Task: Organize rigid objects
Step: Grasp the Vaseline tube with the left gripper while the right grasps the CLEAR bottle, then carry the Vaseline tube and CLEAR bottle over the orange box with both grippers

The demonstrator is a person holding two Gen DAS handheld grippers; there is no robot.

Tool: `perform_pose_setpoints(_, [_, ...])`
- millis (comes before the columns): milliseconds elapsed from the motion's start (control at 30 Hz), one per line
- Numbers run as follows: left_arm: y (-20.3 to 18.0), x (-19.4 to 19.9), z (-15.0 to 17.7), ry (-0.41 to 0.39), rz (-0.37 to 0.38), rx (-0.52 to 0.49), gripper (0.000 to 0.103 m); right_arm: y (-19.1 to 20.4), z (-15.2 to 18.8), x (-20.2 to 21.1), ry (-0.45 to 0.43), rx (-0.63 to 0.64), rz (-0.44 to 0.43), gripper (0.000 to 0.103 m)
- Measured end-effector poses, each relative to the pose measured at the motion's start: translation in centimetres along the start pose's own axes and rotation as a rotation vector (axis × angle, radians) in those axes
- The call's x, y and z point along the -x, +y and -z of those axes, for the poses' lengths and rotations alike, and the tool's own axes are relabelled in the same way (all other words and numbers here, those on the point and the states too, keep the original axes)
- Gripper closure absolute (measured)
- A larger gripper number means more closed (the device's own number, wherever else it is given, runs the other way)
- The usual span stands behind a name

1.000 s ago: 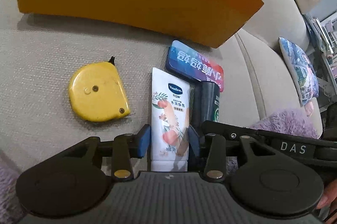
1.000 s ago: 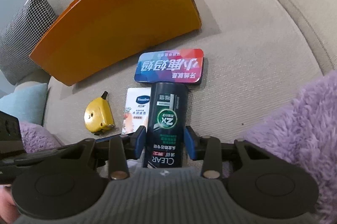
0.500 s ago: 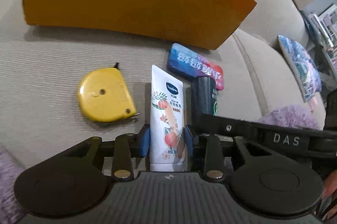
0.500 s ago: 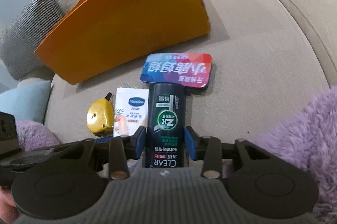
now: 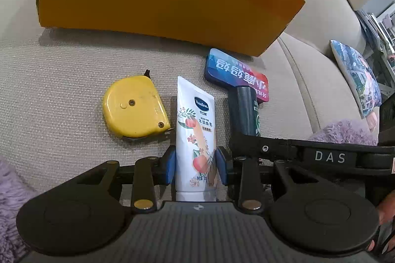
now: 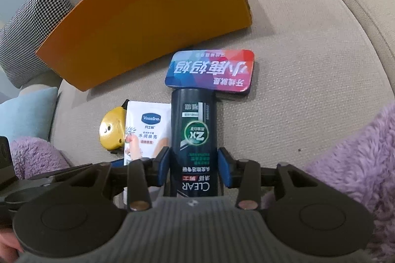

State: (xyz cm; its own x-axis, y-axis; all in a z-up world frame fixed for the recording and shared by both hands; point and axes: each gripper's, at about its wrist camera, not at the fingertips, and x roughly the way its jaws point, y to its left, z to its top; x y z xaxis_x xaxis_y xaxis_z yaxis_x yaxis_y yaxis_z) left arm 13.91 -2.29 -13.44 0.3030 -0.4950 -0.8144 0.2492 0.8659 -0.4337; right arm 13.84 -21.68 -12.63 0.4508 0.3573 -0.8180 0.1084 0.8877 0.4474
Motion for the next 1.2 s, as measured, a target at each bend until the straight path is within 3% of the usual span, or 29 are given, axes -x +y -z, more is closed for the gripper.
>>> perform_pose_setpoints(367, [-0.3, 0.7, 0.2, -0.033, 0.018, -0.007, 0.065, 1.1, 0.5, 0.7, -0.038, 0.063, 0.025, 0.061])
perform_pose_setpoints(667, [-0.6, 4.4, -0.6, -0.12, 0.036, -0.018, 0.065, 3.3, 0.4, 3.4, -0.114, 0.184, 0.028, 0.061])
perform_pose_setpoints(867, [-1.3, 7.8, -3.7, -0.175, 0.02, -0.054, 0.065, 6.0, -1.8, 6.3, -0.171, 0.35, 0.008, 0.061])
perform_pose_setpoints(1200, [-3.1, 12.2, -10.7, -0.273, 0.007, -0.128, 0.065, 10.6, -8.3, 10.8, -0.247, 0.635, 0.006, 0.061])
